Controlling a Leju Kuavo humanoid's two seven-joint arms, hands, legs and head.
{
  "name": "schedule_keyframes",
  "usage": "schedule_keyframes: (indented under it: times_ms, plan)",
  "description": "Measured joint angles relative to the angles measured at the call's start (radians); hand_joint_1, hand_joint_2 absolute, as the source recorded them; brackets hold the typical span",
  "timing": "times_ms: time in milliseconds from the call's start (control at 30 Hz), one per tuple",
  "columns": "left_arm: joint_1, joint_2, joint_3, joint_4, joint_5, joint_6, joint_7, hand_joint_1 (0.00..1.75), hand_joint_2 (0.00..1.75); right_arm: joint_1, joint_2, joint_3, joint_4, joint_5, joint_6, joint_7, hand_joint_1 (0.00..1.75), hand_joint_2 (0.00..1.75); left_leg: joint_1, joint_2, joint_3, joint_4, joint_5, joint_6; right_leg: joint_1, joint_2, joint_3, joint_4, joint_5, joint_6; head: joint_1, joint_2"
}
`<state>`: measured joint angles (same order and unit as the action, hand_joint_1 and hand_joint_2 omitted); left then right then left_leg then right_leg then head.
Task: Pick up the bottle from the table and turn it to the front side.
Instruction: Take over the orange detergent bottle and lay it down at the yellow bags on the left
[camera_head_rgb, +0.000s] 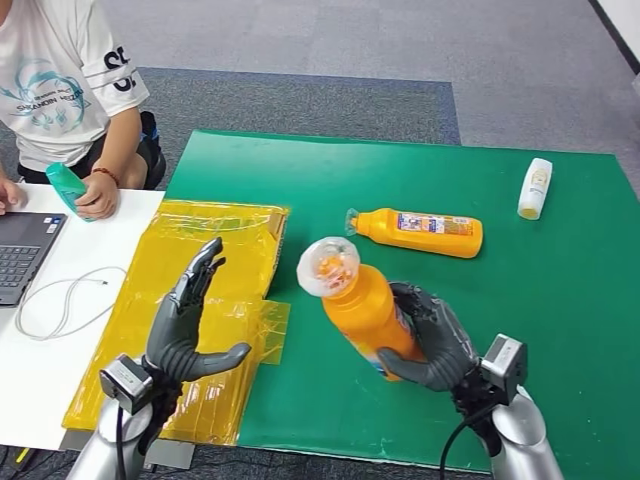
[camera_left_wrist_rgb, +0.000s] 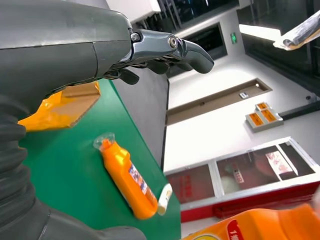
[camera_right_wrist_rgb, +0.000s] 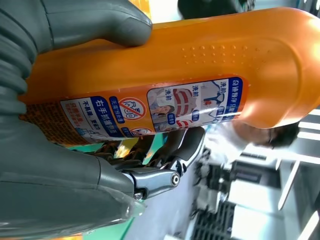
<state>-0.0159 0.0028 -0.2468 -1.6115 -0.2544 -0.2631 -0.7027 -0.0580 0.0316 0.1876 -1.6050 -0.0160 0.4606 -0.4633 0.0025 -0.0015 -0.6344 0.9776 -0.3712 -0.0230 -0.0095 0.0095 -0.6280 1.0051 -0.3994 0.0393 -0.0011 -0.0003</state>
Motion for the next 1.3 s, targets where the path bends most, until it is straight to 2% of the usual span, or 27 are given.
schedule_keyframes:
  times_ms: [133,233,333,633,1133,1200,1300]
  plan:
    - [-0.022,0.001,0.000,0.032,0.035,-0.057,0.000,0.00,1.75,-0.014,0.000,0.058,-0.022,0.128,-0.092,-0.003,1.75,1.75,0.000,0.000,0.000,0.000,0.000,0.000,0.000,0.000,0.000,0.000,0.000,0.000,0.000,0.000]
    - [-0.051,0.003,0.000,0.068,0.099,-0.147,0.000,0.00,1.75,-0.025,0.000,0.106,-0.023,0.262,-0.189,-0.001,1.75,1.75,0.000,0.000,0.000,0.000,0.000,0.000,0.000,0.000,0.000,0.000,0.000,0.000,0.000,0.000]
    - [-0.101,0.007,0.000,0.118,0.162,-0.240,0.000,0.00,1.75,-0.043,0.000,0.160,-0.014,0.322,-0.239,-0.001,1.75,1.75,0.000,0.000,0.000,0.000,0.001,0.000,0.000,0.000,0.000,0.000,0.000,0.000,0.000,0.000]
    - [-0.219,0.016,-0.001,0.220,0.181,-0.283,0.018,0.00,1.75,-0.083,0.000,0.236,0.023,0.334,-0.268,-0.004,1.75,1.75,0.000,0.000,0.000,0.000,0.001,0.000,0.000,0.000,0.000,0.000,0.000,0.000,0.000,0.000]
    - [-0.263,0.017,-0.010,0.262,0.226,-0.319,0.032,0.00,1.75,-0.099,0.005,0.238,0.039,0.319,-0.284,-0.005,1.75,1.75,0.000,0.000,0.000,0.000,0.001,0.000,0.000,0.000,0.000,0.000,0.000,0.000,0.000,0.000]
    - [-0.265,0.017,-0.016,0.267,0.286,-0.384,0.034,0.00,1.75,-0.100,0.008,0.237,0.039,0.324,-0.294,-0.005,1.75,1.75,0.000,0.000,0.000,0.000,0.001,0.000,0.000,0.000,0.000,0.000,0.000,0.000,0.000,0.000]
    - [-0.266,0.015,-0.029,0.274,0.496,-0.610,0.067,0.00,1.75,-0.103,0.015,0.233,0.040,0.346,-0.317,-0.001,1.75,1.75,0.000,0.000,0.000,0.000,0.001,0.000,0.000,0.000,0.000,0.000,0.000,0.000,0.000,0.000]
